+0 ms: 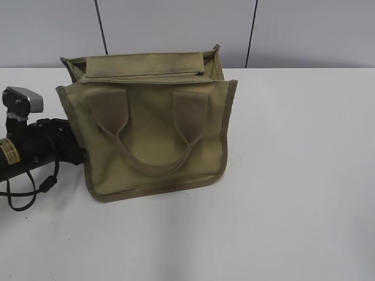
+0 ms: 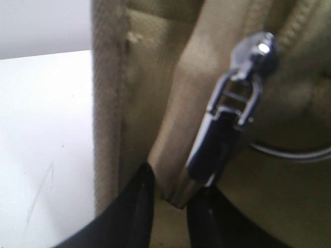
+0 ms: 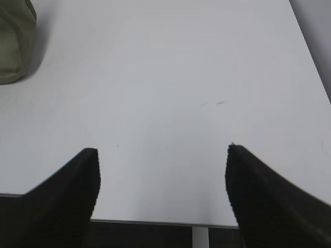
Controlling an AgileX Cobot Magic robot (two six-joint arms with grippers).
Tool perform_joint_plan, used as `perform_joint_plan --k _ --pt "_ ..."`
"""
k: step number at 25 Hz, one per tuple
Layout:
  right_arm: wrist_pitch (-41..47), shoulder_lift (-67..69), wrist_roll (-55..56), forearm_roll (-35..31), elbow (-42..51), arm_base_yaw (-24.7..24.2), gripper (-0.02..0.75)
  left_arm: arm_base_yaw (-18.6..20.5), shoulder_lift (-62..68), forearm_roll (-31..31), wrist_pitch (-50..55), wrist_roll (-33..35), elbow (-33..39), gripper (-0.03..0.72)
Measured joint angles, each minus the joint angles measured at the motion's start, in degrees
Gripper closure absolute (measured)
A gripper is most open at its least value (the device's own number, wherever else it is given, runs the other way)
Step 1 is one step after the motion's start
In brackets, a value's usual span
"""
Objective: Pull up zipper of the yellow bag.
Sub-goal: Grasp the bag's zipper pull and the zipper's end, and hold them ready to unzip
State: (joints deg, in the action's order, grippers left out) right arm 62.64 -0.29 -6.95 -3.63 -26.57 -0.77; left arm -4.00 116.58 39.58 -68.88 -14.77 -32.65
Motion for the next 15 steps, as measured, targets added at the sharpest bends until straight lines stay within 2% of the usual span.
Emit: perform_joint_plan --k 2,4,9,15 --pt "0.0 0.0 0.0 0.0 0.0 0.0 0.160 0.0 0.0 -0.9 0.0 0.2 0.0 0.642" --pt "0.0 0.0 0.0 0.0 0.0 0.0 0.160 0.0 0.0 -1.4 -0.1 0.6 0.0 0.677" --pt "0.0 0.0 0.0 0.0 0.0 0.0 0.160 0.0 -0.9 -1.6 0.1 0.9 0.4 0.680" --pt "0.0 0.0 0.0 0.0 0.0 0.0 0.160 0.0 -11.2 -4.0 6.4 0.9 3.8 0.680"
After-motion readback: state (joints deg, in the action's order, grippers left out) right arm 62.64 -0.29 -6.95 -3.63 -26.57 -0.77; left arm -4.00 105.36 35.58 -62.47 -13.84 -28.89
